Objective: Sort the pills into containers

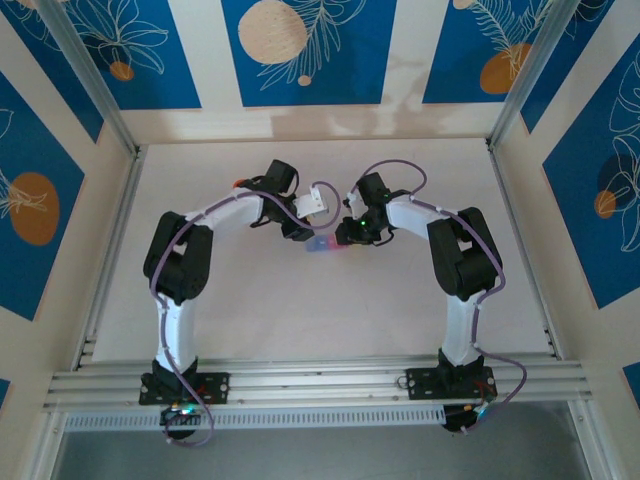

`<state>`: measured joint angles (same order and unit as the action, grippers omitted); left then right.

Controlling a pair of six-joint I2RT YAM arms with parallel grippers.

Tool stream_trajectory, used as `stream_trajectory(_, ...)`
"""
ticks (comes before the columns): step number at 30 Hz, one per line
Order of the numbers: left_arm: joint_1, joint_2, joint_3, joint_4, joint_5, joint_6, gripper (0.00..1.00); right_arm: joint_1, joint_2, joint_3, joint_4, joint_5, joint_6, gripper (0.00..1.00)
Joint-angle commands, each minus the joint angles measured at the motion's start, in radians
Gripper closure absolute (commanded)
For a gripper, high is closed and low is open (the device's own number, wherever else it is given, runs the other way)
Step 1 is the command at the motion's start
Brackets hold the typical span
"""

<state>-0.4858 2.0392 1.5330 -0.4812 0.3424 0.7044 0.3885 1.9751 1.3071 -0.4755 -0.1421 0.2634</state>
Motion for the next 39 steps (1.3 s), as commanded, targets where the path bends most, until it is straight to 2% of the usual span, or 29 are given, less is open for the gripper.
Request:
stream_trajectory(1,0.011,-0.022,-0.022,0.057,-0.049,-0.027,0.51,-0.010,0.013,0.006,-0.053,-0.007,0.003,0.65)
stream_trajectory(9,-0.001,-0.012,-0.054,0.168,-0.103,-0.092,0.51,-0.013,0.013,0.014,-0.056,-0.018,0.010,0.65)
stream_trajectory(24,-0.025,0.033,-0.025,0.142,-0.140,-0.091,0.50,-0.017,0.011,0.048,-0.068,-0.027,0.039,0.63)
stream_trajectory(32,-0.023,-0.042,-0.038,0.199,-0.095,-0.147,0.49,-0.034,-0.024,0.041,-0.025,-0.063,0.092,0.59)
stream_trajectory(39,-0.023,-0.141,-0.101,0.314,-0.054,-0.233,0.46,-0.045,-0.072,0.032,-0.015,-0.026,0.108,0.54)
